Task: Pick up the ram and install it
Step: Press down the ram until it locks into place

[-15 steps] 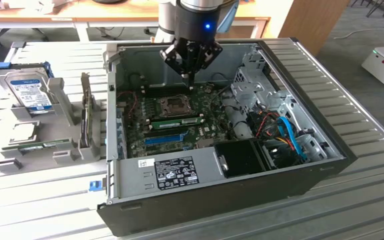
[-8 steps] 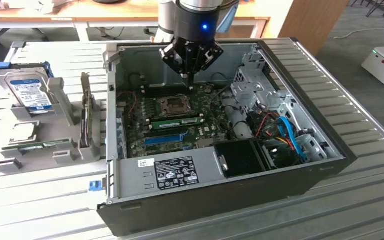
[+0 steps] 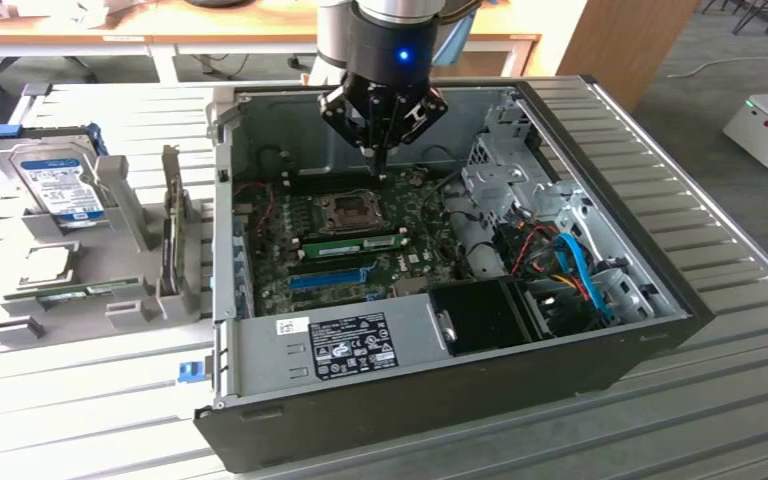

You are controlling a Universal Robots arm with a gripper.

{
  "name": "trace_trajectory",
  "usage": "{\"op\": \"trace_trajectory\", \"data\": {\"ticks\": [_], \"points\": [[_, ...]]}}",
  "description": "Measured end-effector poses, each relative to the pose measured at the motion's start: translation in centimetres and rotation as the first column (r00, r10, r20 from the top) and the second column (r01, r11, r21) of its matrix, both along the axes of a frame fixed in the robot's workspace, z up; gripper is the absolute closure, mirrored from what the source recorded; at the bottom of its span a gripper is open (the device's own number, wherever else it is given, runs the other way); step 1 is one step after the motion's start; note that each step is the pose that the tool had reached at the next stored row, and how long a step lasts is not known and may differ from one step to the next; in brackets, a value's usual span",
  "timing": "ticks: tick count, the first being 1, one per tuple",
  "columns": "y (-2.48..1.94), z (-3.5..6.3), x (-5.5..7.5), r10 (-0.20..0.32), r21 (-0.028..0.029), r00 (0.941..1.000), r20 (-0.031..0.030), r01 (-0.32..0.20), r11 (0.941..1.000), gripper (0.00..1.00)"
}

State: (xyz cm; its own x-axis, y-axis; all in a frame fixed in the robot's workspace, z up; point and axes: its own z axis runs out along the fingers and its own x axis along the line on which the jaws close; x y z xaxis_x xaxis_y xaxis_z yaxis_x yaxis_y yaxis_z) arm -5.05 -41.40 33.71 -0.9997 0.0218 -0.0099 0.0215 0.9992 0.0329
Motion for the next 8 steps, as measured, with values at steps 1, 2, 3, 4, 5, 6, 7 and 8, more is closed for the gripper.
{"op": "trace_trajectory", "data": {"ticks": [1,2,3,4,5,6,7,8], "points": [[0.0,-0.01,-0.01,-0.013,0.0,0.9999,0.0,0.013,0.9999,0.89],[0.0,-0.01,-0.01,-0.02,-0.0001,0.9998,-0.0001,0.02,0.9998,0.89],[0.0,-0.01,-0.01,-0.02,-0.0001,0.9998,0.0,0.02,0.9998,0.89],[0.0,-0.02,-0.01,-0.02,0.0,0.9998,0.0,0.02,0.9998,0.89],[0.0,-0.02,-0.01,-0.02,0.0,0.9998,0.0,0.02,0.9998,0.89],[0.0,-0.02,-0.01,-0.02,0.0,0.9998,0.0,0.02,0.9998,0.89],[0.0,-0.02,-0.02,-0.02,0.0,0.9998,0.0,0.02,0.9998,0.89],[0.01,-0.02,-0.08,-0.021,0.0,0.9998,0.0001,0.021,0.9998,0.89]]}}
